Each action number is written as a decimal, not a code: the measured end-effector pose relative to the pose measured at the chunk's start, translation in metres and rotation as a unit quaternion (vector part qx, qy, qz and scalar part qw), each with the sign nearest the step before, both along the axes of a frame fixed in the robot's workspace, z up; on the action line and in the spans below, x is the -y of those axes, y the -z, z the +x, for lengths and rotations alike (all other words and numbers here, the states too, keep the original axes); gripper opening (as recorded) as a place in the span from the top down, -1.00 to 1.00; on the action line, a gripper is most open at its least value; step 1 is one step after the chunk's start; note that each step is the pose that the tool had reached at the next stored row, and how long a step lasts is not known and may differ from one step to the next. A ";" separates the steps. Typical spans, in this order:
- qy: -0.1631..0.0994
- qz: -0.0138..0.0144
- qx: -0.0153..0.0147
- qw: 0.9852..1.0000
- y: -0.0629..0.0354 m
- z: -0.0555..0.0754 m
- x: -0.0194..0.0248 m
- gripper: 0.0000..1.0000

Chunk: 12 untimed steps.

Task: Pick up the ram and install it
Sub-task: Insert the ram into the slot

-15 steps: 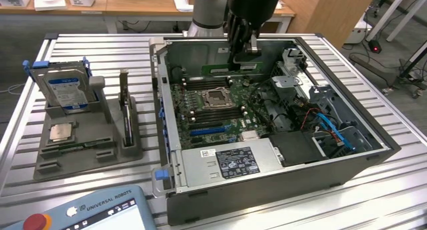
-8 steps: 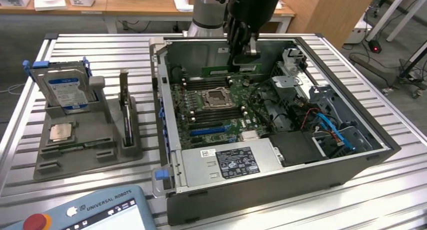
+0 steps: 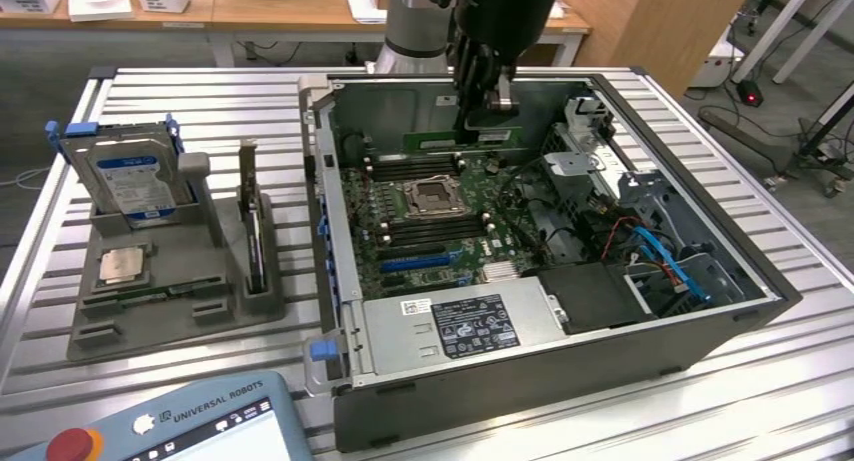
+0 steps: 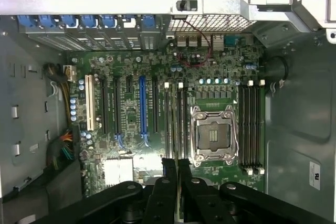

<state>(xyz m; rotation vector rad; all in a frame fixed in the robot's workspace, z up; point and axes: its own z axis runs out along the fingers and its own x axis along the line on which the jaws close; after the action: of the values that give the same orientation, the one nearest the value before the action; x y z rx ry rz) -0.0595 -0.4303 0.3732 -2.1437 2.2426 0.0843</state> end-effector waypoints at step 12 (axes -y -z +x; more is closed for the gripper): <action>0.000 -0.001 0.000 1.000 0.0077 0.003 -0.0050 0.73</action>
<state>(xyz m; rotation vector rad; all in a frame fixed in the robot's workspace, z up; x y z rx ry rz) -0.0568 -0.4253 0.3655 -2.1451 2.2443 0.0811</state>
